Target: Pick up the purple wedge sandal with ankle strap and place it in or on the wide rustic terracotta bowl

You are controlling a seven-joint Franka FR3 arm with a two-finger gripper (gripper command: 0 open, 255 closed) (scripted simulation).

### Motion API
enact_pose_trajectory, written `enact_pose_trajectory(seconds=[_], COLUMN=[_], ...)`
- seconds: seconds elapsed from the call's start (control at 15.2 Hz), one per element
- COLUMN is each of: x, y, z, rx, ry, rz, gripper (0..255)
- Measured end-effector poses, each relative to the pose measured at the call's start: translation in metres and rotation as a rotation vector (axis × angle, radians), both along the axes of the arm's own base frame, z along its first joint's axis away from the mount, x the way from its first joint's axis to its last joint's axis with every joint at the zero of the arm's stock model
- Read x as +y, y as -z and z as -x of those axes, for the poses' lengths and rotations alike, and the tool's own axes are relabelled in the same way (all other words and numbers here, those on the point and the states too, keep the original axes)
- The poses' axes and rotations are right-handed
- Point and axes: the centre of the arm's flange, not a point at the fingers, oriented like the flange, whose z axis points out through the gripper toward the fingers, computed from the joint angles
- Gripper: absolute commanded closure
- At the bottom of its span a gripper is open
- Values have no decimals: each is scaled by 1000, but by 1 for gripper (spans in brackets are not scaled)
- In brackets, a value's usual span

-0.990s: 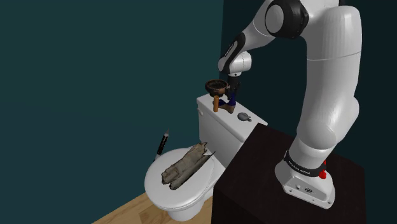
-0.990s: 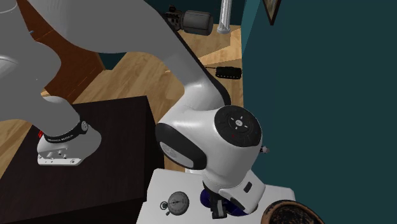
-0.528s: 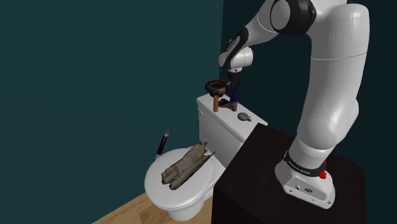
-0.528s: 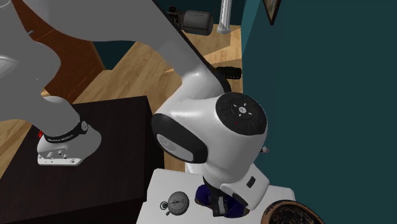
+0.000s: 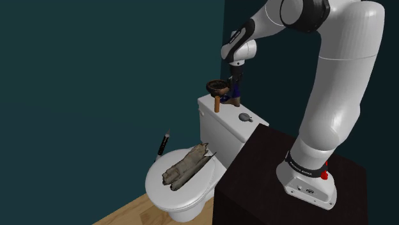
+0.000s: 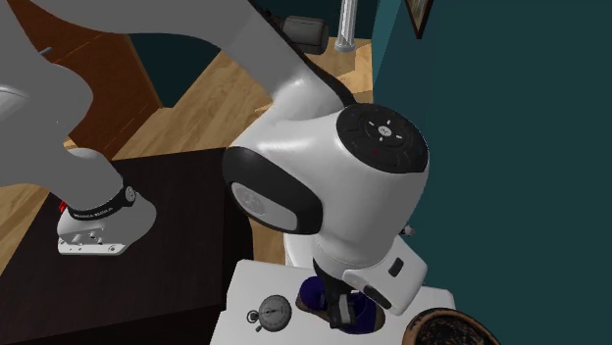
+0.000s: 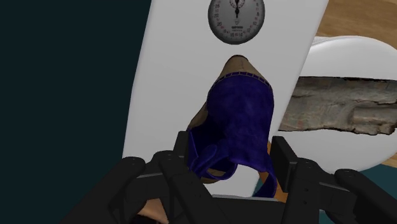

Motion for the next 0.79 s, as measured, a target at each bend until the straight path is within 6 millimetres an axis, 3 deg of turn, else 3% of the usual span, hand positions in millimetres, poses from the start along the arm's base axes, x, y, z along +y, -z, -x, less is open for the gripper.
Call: enact_pose_trajectory(seconds=[0.79], x=[1], y=[-64], z=[-1], rx=[0], ry=[0], rz=[0], gripper=[255])
